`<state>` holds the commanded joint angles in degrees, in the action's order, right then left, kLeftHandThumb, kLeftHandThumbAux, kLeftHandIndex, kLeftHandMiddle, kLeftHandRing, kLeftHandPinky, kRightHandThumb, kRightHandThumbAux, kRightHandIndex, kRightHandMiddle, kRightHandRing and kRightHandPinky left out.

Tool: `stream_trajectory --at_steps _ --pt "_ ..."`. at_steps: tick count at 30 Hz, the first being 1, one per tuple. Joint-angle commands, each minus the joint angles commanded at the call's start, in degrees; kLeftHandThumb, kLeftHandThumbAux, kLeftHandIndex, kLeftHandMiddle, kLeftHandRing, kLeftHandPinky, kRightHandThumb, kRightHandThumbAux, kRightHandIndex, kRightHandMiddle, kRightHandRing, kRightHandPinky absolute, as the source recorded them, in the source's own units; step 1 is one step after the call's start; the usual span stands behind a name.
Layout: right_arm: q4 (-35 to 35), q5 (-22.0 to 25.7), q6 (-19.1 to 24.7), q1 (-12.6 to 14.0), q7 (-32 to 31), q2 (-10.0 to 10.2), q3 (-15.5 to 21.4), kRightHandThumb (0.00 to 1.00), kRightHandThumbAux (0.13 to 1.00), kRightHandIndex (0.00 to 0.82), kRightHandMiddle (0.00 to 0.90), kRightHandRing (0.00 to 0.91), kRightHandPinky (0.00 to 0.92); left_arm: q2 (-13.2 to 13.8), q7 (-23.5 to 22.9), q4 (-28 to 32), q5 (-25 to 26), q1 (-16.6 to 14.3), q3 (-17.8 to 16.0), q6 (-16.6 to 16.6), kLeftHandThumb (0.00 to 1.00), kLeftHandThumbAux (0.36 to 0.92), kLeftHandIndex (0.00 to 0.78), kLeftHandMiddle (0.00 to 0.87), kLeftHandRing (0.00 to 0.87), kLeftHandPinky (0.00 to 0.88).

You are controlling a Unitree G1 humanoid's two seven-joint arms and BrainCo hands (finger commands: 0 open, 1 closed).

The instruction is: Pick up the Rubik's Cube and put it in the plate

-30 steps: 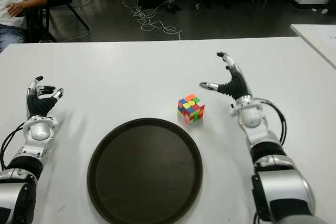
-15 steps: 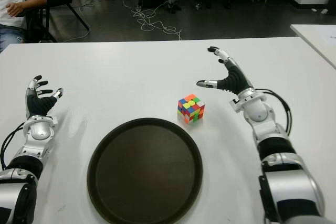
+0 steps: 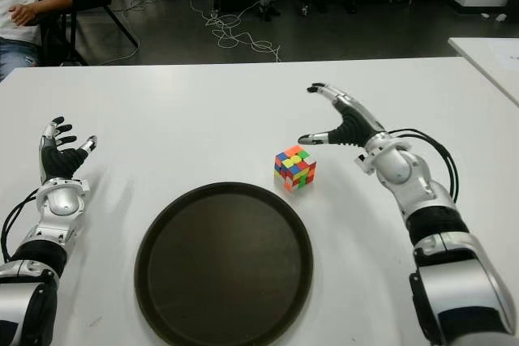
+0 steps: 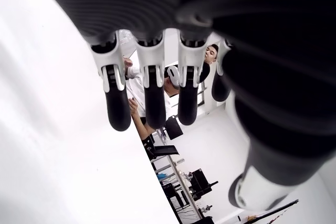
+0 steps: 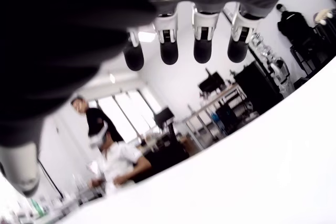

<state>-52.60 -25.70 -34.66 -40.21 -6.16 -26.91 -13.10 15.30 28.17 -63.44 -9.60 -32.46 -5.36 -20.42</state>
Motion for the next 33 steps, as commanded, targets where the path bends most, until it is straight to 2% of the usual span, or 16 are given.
stream_trajectory --at_steps 3,9,13,17,20,23,25,27,29,33 --pt "1.1 -1.6 0.8 -0.6 -1.7 -0.8 -1.6 0.000 0.548 0.000 0.087 0.111 0.056 0.0 0.1 0.0 -0.1 0.1 0.0 -0.1 0.151 0.763 0.136 0.211 0.246 0.318" --pt "3.6 -3.0 3.4 -1.4 -5.0 -1.7 -3.4 0.000 0.589 0.000 0.083 0.188 0.143 -0.1 0.4 -0.1 -0.3 0.0 0.3 -0.3 0.164 0.761 0.131 0.211 0.259 0.337" --pt "5.6 -4.3 5.1 -1.9 -7.8 -2.5 -4.8 0.000 0.601 0.000 0.059 0.189 0.136 -0.1 0.8 -0.1 -0.6 0.0 0.6 -0.4 0.163 0.756 0.130 0.197 0.242 0.324" --pt "5.2 -6.0 6.6 -3.8 -11.0 -2.7 -6.8 0.000 0.620 0.000 0.045 0.170 0.097 -0.1 0.9 0.1 -0.7 0.1 0.7 -0.5 0.155 0.753 0.131 0.202 0.251 0.340" --pt "4.8 -6.6 7.3 -4.7 -12.9 -2.9 -7.8 0.000 0.638 0.000 0.061 0.207 0.128 -0.2 1.0 0.3 -0.7 0.2 0.8 -0.6 0.149 0.752 0.131 0.206 0.253 0.332" --pt "5.2 -6.8 7.7 -5.4 -15.1 -3.2 -8.7 0.000 0.679 0.000 0.099 0.268 0.240 -0.3 1.0 0.5 -0.7 0.2 0.9 -0.6 0.149 0.755 0.135 0.208 0.250 0.335" --pt "5.4 -6.6 7.8 -5.5 -15.8 -3.3 -8.8 0.000 0.669 0.000 0.119 0.294 0.267 -0.3 1.1 0.6 -0.7 0.2 0.9 -0.5 0.138 0.758 0.137 0.212 0.263 0.362" --pt "5.5 -6.6 7.8 -5.6 -16.2 -3.4 -9.0 0.000 0.655 0.000 0.168 0.355 0.335 -0.4 1.3 0.6 -0.8 0.2 1.0 -0.3 0.131 0.760 0.138 0.215 0.272 0.373" --pt "5.6 -6.8 7.9 -5.6 -16.3 -3.5 -9.2 0.000 0.632 0.000 0.286 0.504 0.491 -0.4 1.6 0.6 -1.0 0.2 1.1 -0.2 0.125 0.762 0.139 0.214 0.266 0.353" --pt "6.0 -7.4 8.1 -5.8 -16.5 -3.7 -10.0 0.000 0.603 0.000 0.402 0.634 0.584 -0.3 2.0 0.7 -1.3 0.2 1.5 0.0 0.121 0.767 0.140 0.212 0.258 0.344"
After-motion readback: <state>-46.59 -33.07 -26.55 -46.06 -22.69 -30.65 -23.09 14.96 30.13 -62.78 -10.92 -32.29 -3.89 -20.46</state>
